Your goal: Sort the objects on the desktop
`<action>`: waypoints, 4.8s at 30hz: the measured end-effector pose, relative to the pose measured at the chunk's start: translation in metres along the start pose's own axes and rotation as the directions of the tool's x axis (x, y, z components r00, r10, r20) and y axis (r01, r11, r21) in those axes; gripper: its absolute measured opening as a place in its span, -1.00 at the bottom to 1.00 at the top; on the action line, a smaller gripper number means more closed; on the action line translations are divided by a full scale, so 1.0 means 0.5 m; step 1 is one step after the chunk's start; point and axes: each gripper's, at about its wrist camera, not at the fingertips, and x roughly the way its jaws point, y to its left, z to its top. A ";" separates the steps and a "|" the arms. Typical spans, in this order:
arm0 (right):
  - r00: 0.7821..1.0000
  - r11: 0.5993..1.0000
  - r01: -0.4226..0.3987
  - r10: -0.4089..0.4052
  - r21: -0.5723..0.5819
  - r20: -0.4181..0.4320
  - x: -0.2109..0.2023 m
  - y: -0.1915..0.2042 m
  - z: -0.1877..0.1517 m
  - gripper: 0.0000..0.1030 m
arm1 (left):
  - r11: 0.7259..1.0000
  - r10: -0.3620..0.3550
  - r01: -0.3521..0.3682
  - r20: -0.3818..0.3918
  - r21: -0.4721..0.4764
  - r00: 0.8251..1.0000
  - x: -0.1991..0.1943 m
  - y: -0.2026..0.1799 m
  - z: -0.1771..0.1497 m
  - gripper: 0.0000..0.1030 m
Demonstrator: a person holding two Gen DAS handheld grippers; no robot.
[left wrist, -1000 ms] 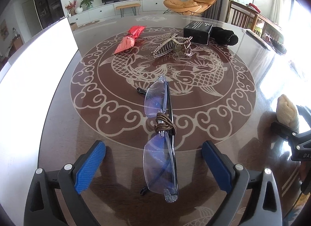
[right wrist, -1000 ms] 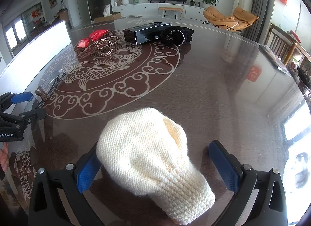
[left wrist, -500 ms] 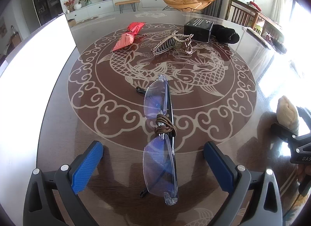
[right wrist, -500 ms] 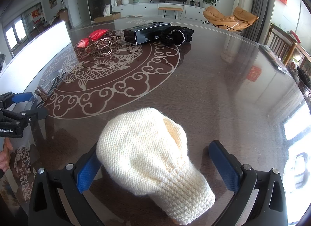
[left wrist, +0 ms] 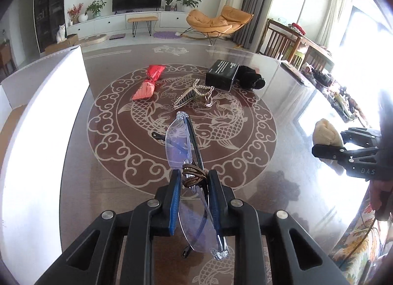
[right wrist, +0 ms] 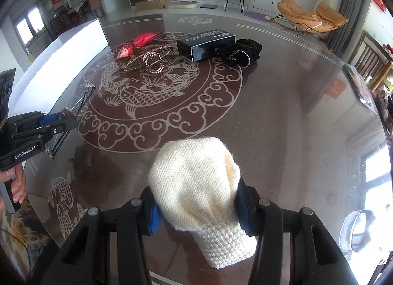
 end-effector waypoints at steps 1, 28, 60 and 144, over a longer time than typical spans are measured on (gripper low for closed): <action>1.000 1.000 -0.005 0.005 -0.012 0.015 -0.019 0.017 0.016 -0.04 | 1.000 -0.012 0.012 0.030 -0.019 0.999 -0.038 0.010 0.008 -0.58; 0.875 0.793 -0.446 0.484 -0.416 -0.016 0.017 0.897 0.199 0.59 | 0.762 0.505 -0.513 -0.133 -0.396 0.853 -0.291 0.581 -0.160 0.68; 0.982 0.979 0.133 -0.152 0.156 0.115 0.093 -0.050 -0.059 1.00 | 0.977 0.174 -0.161 -0.085 0.137 0.981 0.167 -0.114 -0.058 1.00; 0.981 0.978 0.136 -0.154 0.156 0.115 0.105 -0.044 -0.055 1.00 | 0.969 0.244 -0.246 -0.063 -0.017 0.968 0.152 0.000 -0.053 0.90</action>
